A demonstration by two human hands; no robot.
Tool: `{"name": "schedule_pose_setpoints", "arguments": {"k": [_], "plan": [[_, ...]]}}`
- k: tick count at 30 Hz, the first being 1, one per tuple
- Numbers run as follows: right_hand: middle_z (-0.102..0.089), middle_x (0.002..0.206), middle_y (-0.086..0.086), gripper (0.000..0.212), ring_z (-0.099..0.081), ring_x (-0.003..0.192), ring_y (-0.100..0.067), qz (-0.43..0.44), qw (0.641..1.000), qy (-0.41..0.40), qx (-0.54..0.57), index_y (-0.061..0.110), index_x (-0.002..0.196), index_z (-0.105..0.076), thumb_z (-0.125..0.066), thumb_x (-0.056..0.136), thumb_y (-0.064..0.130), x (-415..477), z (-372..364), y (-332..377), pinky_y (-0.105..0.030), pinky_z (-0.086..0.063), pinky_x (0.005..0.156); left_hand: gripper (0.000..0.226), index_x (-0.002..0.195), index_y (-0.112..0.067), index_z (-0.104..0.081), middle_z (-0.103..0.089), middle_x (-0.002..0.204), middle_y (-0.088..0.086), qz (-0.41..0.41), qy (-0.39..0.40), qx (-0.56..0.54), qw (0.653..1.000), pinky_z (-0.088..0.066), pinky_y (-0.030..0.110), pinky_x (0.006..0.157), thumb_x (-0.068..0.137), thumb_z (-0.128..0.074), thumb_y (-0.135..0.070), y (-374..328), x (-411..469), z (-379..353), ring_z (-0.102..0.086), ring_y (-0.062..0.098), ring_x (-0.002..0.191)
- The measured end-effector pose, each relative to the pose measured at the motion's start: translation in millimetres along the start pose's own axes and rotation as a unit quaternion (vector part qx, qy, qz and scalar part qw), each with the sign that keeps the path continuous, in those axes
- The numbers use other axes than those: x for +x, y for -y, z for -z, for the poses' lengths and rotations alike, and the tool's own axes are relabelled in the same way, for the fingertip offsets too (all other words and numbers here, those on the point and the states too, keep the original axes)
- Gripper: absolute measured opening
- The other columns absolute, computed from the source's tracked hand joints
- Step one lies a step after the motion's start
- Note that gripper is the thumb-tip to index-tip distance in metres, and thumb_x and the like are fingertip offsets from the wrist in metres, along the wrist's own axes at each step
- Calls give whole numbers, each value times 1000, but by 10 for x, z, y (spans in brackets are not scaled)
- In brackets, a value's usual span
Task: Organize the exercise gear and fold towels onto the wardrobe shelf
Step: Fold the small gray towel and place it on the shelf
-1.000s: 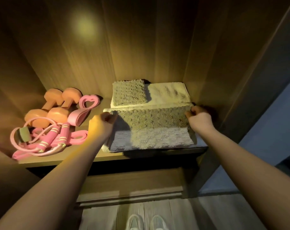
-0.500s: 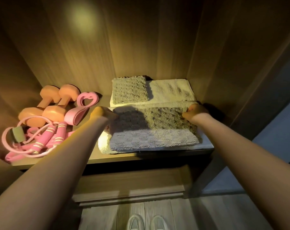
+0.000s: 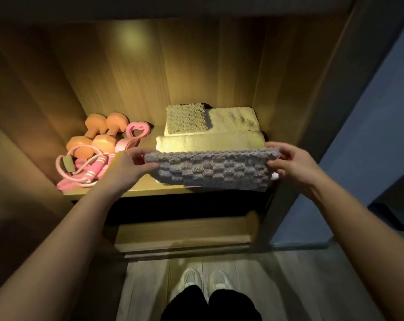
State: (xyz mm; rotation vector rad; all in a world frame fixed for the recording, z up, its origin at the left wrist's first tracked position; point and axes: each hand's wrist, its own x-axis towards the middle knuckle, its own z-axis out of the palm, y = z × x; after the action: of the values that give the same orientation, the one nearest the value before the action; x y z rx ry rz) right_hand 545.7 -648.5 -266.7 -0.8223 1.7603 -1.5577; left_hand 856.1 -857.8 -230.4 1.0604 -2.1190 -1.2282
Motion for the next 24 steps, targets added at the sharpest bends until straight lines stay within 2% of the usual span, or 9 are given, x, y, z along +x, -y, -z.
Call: {"name": "schedule_pose_setpoints", "arguments": {"k": [3,7,9,12,14,16,18,20,24], "plan": [[-75,88,4,27,-69,83,-8,-10,999,47,-9,20,99,-75,-67,84,0,-503,65,19,-22,-53,70,10,94,-16,-68,-68,97,3,8,15,-16,1000,-49,27,78,85,-72,-17,-84,-506,100,-62,16,93],[-75,98,-2,17,-71,89,-13,-4,992,74,103,18,96,-76,-69,80,21,-1116,-22,-13,-20,-55,68,17,102,-11,-65,-72,100,1,37,-6,-168,985,-52,35,85,86,-68,-17,-43,-1100,55,-68,19,99],[-74,93,-2,12,-70,80,-13,-1,992,49,117,14,98,-71,-61,91,14,-1350,-122,-65,-20,-53,63,10,98,-22,-65,-75,93,-6,37,-31,-194,980,-51,32,79,90,-64,-16,-3,-1343,-55,-70,12,94],[-66,93,-11,16,-60,81,-25,-14,992,-2,123,9,100,-63,-48,97,3,-1625,-282,-124,-32,-48,75,6,95,-22,-63,-74,80,-12,28,-84,-185,979,-52,23,65,94,-61,-16,22,-1636,-214,-69,-1,74],[-73,94,-8,19,-69,85,-24,-20,989,-23,143,10,101,-64,-47,96,3,-1752,-355,-137,-34,-53,72,6,92,-17,-63,-74,79,-11,20,-112,-202,973,-54,17,58,95,-59,-14,10,-1791,-286,-69,0,72],[-75,99,-9,21,-72,92,-23,-23,988,-31,146,13,102,-69,-50,97,7,-1879,-411,-169,-34,-55,72,10,92,-19,-66,-75,86,-9,17,-130,-212,969,-55,17,59,96,-57,-17,0,-1956,-322,-70,3,75],[-75,101,-11,20,-71,95,-26,-24,991,-31,127,15,97,-74,-55,96,11,-1980,-450,-229,-38,-55,79,13,95,-19,-68,-75,89,-4,14,-138,-205,969,-58,24,60,97,-56,-23,15,-2100,-351,-72,11,79],[-74,101,-13,17,-71,96,-28,-28,992,-28,122,16,94,-76,-60,94,14,-2062,-494,-279,-39,-55,80,16,94,-14,-68,-74,90,7,18,-158,-200,967,-60,44,68,97,-57,-26,57,-2200,-389,-71,26,85],[-74,98,-17,14,-72,90,-29,-35,988,-35,149,15,93,-77,-64,91,21,-2194,-598,-342,-32,-57,68,14,89,-14,-68,-70,89,17,12,-194,-198,961,-54,54,76,96,-59,-22,193,-2323,-483,-67,32,81]]}}
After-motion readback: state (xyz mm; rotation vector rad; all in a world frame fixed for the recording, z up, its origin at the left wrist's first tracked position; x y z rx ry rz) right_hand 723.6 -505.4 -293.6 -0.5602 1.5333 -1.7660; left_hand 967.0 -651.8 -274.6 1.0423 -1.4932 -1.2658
